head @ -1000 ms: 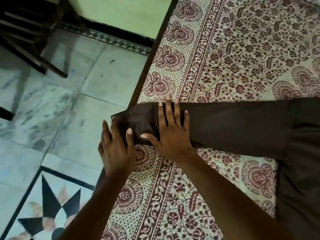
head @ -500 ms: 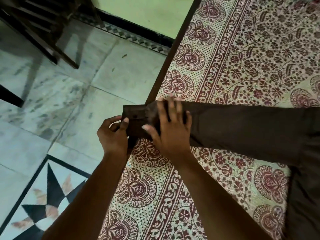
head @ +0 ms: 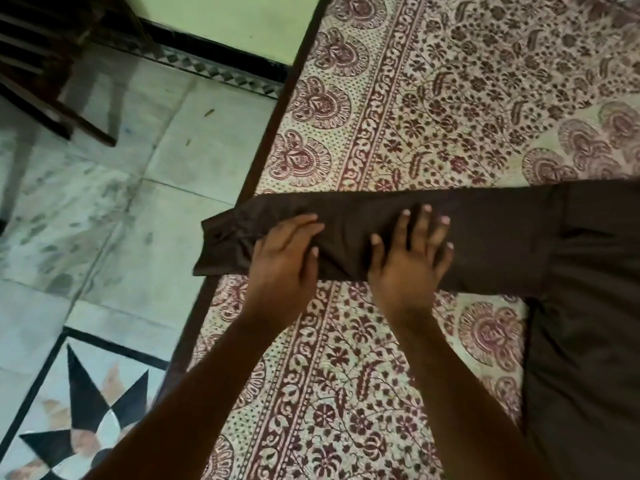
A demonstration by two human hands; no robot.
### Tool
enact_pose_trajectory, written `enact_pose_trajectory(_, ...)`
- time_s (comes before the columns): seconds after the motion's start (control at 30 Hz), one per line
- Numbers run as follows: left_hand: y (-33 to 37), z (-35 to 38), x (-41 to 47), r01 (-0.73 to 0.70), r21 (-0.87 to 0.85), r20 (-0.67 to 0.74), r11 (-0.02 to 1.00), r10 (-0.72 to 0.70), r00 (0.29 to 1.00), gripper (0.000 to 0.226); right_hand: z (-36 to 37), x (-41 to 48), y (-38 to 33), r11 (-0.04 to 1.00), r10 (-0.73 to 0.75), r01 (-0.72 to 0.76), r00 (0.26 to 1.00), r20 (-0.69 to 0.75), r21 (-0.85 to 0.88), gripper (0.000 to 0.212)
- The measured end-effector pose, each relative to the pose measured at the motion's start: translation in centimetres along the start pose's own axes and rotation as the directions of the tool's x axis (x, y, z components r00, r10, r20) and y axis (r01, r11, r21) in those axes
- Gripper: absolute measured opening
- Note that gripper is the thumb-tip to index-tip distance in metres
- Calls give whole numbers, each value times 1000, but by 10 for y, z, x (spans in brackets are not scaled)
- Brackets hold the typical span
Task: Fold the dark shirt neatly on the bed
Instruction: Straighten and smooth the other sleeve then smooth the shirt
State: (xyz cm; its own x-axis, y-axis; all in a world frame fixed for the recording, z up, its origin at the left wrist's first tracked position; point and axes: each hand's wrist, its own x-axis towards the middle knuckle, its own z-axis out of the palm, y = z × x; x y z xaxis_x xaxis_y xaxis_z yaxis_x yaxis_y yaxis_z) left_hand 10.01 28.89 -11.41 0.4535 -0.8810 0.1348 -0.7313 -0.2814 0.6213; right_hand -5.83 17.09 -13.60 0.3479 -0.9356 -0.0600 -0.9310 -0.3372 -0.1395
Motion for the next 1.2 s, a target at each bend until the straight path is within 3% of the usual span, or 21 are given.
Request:
enact_pose_trajectory(0.03, 7, 12, 1, -26, 93, 95, 995, 17, 995, 44, 2, -5, 8, 988, -154, 155, 987, 55, -19, 65)
enact_pose_trajectory(0.1, 13, 29, 2, -2, 277, 188, 961, -52, 981, 55, 1, -10, 19, 869, -492, 494, 860, 136, 21, 60)
enact_pose_trajectory(0.13, 17, 35, 2, 26, 339, 190, 940, -95, 977, 57, -3, -10, 27, 820, -571, 571, 809, 141, 44, 58)
enact_pose_trajectory(0.17, 20, 38, 0, 56, 381, 177, 923, -133, 975, 59, -7, -9, 37, 819, -574, 571, 810, 120, 59, 57)
enact_pose_trajectory(0.2, 25, 41, -2, 91, 402, 163, 911, -169, 972, 61, -14, -7, 51, 863, -505, 500, 860, 76, 74, 57)
enact_pose_trajectory(0.3, 50, 48, -3, 154, 384, 140, 911, -222, 965, 64, -29, -4, 100, 990, -87, 92, 995, -53, 106, 62)
enact_pose_trajectory(0.37, 72, 58, 3, 15, 332, 214, 943, -91, 973, 60, -36, -1, 140, 984, 155, -144, 982, -104, 106, 66)
enact_pose_trajectory(0.43, 91, 74, 11, -213, 288, 330, 934, 112, 937, 61, -41, 2, 182, 952, 291, -280, 953, -81, 125, 69)
enact_pose_trajectory(0.5, 111, 97, 19, -341, 265, 404, 902, 217, 889, 61, -45, 1, 224, 949, 288, -281, 957, -31, 142, 70)
enact_pose_trajectory(0.6, 148, 129, 26, -453, 194, 459, 870, 328, 826, 59, -42, -14, 271, 997, 37, -35, 999, -35, 67, 65)
enact_pose_trajectory(0.67, 180, 153, 32, -559, 146, 504, 817, 425, 752, 58, -39, -27, 294, 997, 18, -17, 1000, -5, 69, 65)
enact_pose_trajectory(0.73, 209, 175, 39, -529, 126, 548, 839, 386, 742, 61, -39, -43, 313, 993, 98, -101, 994, 47, 67, 66)
enact_pose_trajectory(0.8, 222, 194, 43, -378, 157, 591, 912, 220, 776, 66, -39, -62, 333, 967, 247, -251, 967, 71, 55, 65)
enact_pose_trajectory(0.87, 223, 206, 39, -325, 239, 597, 915, 125, 793, 72, -41, -78, 349, 875, 469, -475, 880, 80, 98, 68)
enact_pose_trajectory(0.93, 219, 210, 33, -347, 308, 561, 886, 126, 818, 74, -43, -85, 350, 749, 635, -640, 767, 92, 170, 76)
enact_pose_trajectory(0.97, 219, 211, 33, -347, 319, 552, 882, 124, 824, 75, -44, -88, 346, 737, 652, -652, 755, 67, 175, 78)
enact_pose_trajectory(1.0, 219, 211, 34, -342, 319, 555, 884, 118, 823, 76, -45, -90, 340, 780, 611, -607, 791, 21, 152, 79)
enact_pose_trajectory(1.1, 220, 212, 37, -331, 314, 599, 890, 85, 797, 83, -39, -98, 321, 963, 262, -263, 965, 23, 55, 78)
enact_pose_trajectory(1.2, 232, 210, 33, -324, 338, 572, 884, 80, 816, 84, -30, -116, 310, 992, 122, -125, 988, 98, 32, 80)
